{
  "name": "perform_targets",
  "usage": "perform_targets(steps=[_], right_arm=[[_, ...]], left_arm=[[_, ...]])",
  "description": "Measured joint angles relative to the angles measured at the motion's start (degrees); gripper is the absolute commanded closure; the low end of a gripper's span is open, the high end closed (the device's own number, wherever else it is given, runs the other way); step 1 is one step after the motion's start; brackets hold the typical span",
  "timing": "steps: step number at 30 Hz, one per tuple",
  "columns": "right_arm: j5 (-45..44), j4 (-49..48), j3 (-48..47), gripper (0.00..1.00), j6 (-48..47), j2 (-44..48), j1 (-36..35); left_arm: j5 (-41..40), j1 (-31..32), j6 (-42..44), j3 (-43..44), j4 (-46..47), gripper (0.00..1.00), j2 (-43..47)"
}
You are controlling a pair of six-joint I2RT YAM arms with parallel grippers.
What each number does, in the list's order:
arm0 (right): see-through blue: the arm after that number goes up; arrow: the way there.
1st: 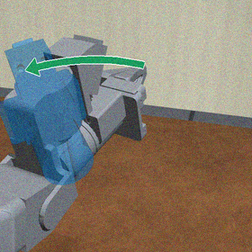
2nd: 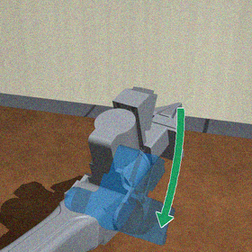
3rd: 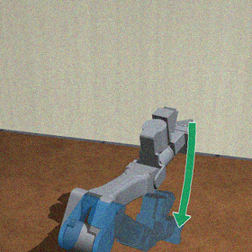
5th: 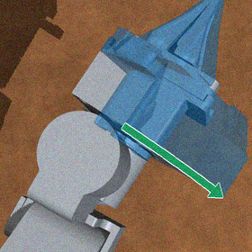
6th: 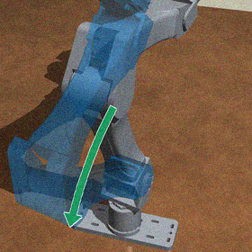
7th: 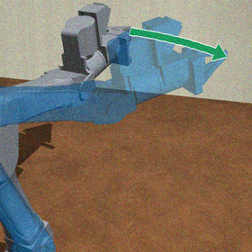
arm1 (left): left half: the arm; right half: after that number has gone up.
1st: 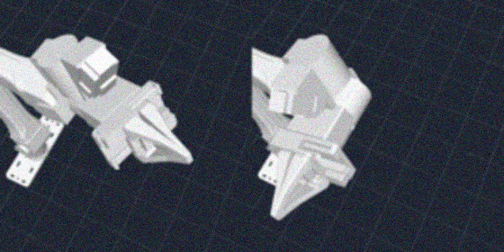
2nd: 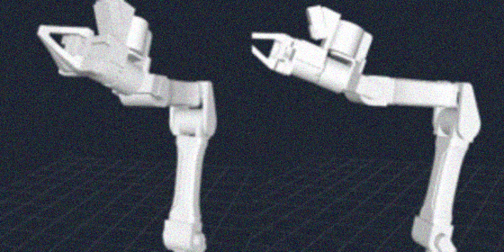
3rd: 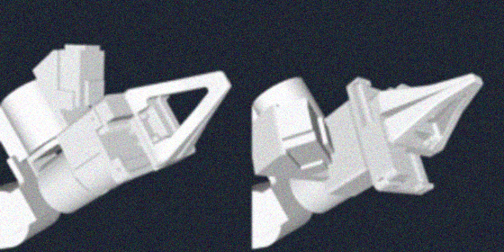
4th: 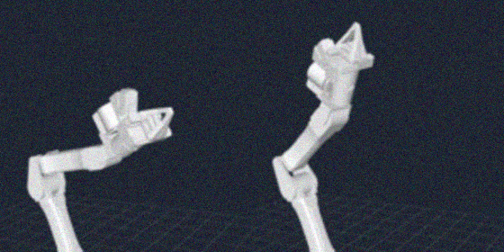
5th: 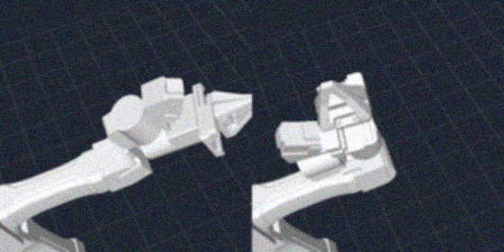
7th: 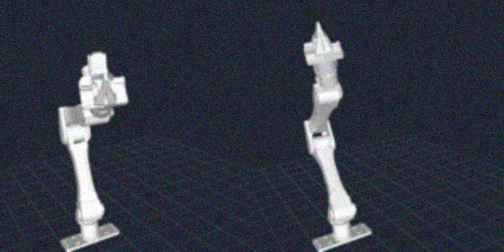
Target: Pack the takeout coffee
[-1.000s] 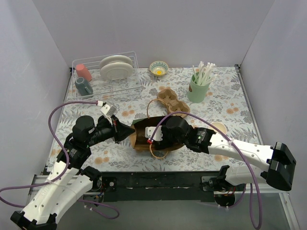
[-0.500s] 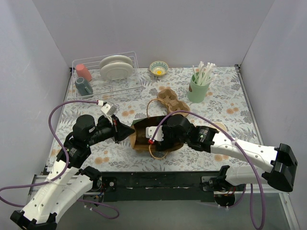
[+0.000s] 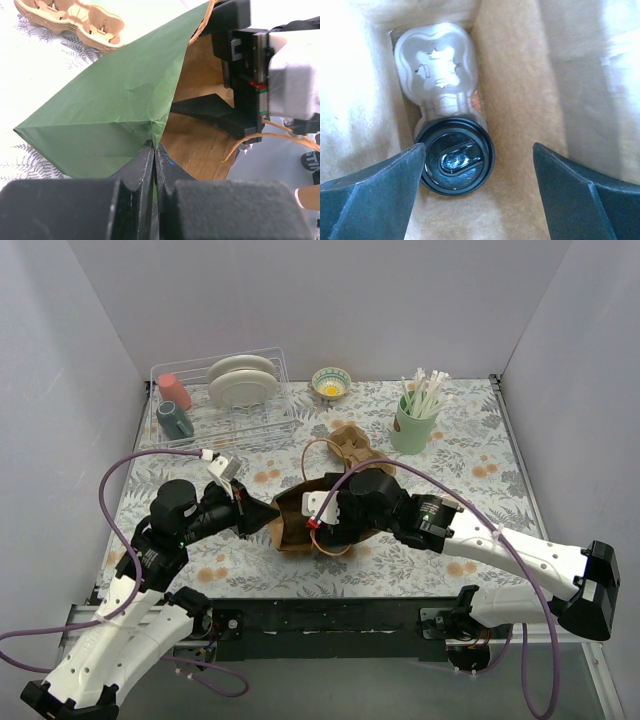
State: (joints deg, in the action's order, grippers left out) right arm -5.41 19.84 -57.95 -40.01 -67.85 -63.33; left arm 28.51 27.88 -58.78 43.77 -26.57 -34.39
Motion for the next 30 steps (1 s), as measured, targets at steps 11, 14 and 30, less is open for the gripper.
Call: perform_targets(steps=[11,14,30], right_arm=[[-3.78,0.31,-2.19,0.13,2.84,-0.04,0.02],[-5.33,0.44,-3.28,0.14,4.00,-0.24,0.07],[-13.00,0.24,-8.59,0.23,9.84,-2.78,0.76]], left_arm=[[-2.84,0.00,-2.93,0.02,-0.57,1.00,1.07],[-3.74,0.00,-3.45,0.02,-1.07,1.00,1.62],[-8.46,0.00,-5.33,2.14,-3.37,0.81,-0.07]])
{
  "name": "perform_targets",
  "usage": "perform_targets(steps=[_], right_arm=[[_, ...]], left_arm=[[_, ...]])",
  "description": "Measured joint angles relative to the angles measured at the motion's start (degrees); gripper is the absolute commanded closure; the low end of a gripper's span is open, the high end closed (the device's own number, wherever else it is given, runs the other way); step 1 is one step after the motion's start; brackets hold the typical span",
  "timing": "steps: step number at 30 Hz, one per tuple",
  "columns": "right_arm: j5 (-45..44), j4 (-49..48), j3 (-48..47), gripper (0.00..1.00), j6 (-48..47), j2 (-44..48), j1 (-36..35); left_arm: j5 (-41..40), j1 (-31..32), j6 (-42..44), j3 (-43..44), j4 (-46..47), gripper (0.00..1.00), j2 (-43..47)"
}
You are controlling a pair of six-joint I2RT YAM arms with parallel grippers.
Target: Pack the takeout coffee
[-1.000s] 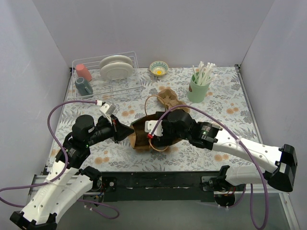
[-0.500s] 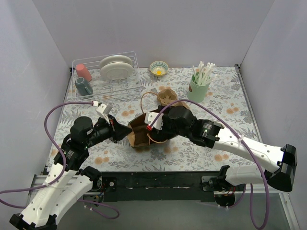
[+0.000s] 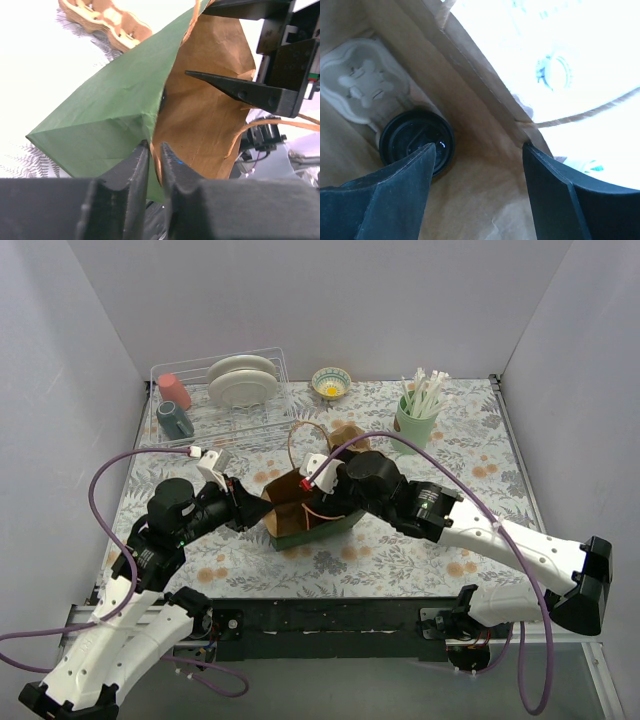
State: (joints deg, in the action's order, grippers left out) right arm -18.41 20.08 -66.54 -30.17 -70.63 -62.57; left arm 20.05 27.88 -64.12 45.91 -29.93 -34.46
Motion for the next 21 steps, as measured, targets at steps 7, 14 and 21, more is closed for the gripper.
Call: perform_targets(steps=[7,14,21], right_arm=[[-2.40,-0.92,-2.60,0.23,1.60,-1.11,0.74],[-4.48,-0.79,-8.92,0.23,3.26,-3.13,1.88],[-8.52,0.04,-13.40,0.25,5.51,-5.05,2.97]], left_arm=[[-3.67,0.00,0.20,1.16,-0.55,0.66,-0.61],[-6.93,0.00,0.72,2.60,-1.09,0.52,-0.72],[-7.26,0.00,1.86,2.91,-1.40,0.40,-0.70]])
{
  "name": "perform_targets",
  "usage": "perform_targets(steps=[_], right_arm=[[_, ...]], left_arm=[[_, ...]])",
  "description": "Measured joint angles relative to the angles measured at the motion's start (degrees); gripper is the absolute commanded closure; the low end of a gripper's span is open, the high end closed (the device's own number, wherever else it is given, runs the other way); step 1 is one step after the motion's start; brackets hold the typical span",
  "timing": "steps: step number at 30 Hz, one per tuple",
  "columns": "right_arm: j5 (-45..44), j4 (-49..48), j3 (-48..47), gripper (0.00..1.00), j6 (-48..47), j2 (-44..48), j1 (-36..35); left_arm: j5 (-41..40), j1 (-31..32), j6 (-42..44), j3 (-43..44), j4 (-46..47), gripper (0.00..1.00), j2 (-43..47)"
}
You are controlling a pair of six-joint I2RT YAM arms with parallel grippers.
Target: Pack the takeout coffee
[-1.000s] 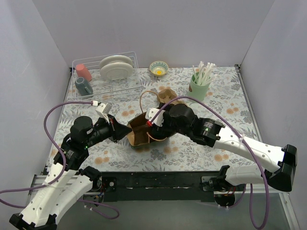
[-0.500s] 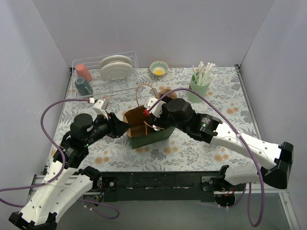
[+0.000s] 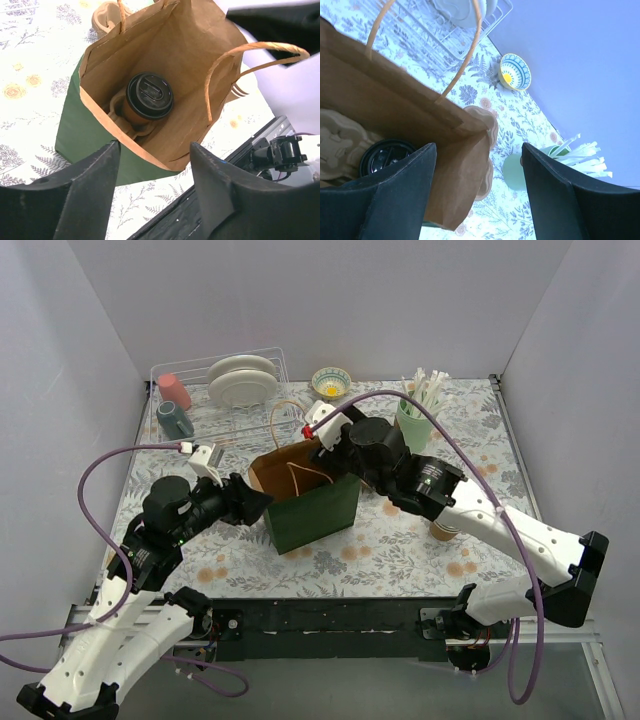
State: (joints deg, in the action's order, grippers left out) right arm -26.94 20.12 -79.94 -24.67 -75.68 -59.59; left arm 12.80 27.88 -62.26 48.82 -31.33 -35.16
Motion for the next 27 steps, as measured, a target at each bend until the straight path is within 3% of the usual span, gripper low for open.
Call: perform_targets(steps=[6,11,19,27], right_arm=[[-1.84,2.73,-6.73,0.26,5.31,-1.44,0.50],[-3.17,3.89,-9.55,0.27,11.21,-1.22,0.74],[-6.03,12.55,-12.22,0.29,24.46,-0.31,3.89],[-1.05,19.37,-12.22,0.27,33.29,3.58,17.55]], left_arm=[[-0.22,0.00,1.86,2.25,-1.40,0.24,-0.76],[-0.09,-0.02,3.58,4.79,-1.46,0.02,-1.33],[-1.18,0.00,5.84,9.33,-2.14,0.02,-2.01],[-5.90,0.00,6.47,13.44,-6.05,0.02,-4.28]])
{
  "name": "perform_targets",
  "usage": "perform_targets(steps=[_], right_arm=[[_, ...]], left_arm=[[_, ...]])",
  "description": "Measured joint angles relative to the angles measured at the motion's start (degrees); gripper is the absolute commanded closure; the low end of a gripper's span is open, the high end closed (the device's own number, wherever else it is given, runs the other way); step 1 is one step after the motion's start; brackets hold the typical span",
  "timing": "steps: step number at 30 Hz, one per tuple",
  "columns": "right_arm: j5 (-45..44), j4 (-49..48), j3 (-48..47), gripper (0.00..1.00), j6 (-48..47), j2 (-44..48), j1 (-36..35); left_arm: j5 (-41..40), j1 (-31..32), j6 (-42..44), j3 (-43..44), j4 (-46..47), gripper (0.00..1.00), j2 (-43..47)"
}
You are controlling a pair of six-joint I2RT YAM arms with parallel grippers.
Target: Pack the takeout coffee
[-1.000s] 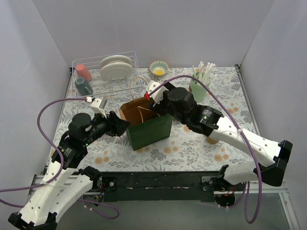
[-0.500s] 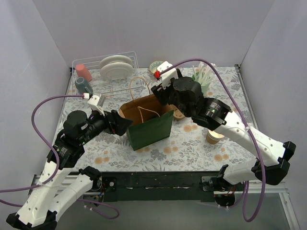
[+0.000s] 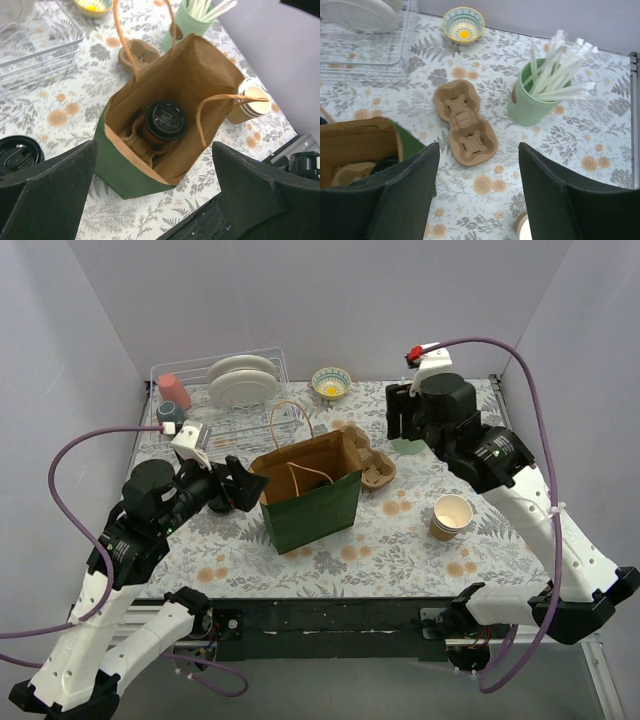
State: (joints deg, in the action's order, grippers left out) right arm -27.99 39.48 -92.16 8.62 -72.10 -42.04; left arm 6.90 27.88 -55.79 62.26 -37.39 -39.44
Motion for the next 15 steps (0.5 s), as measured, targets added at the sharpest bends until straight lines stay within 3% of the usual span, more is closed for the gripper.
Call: perform_targets(steps=[4,9,15], right_arm=[[7.19,1.07,0.04,0.31,-1.27,-0.87,11.82],[16.92,0.35,-1.60,0.38,-2.29,-9.44,28.48],[25.44,-2.25,-3.98,0.43,-2.69,-21.79,32.63]], left_arm=[[-1.66,0.00,-0.13,1.40,-2.38,0.02,-2.75],[-1.25,0.00,0.07,2.38,-4.55,0.02,-2.71],[-0.24,0.00,0.57,5.16,-5.18,0.02,-0.83]])
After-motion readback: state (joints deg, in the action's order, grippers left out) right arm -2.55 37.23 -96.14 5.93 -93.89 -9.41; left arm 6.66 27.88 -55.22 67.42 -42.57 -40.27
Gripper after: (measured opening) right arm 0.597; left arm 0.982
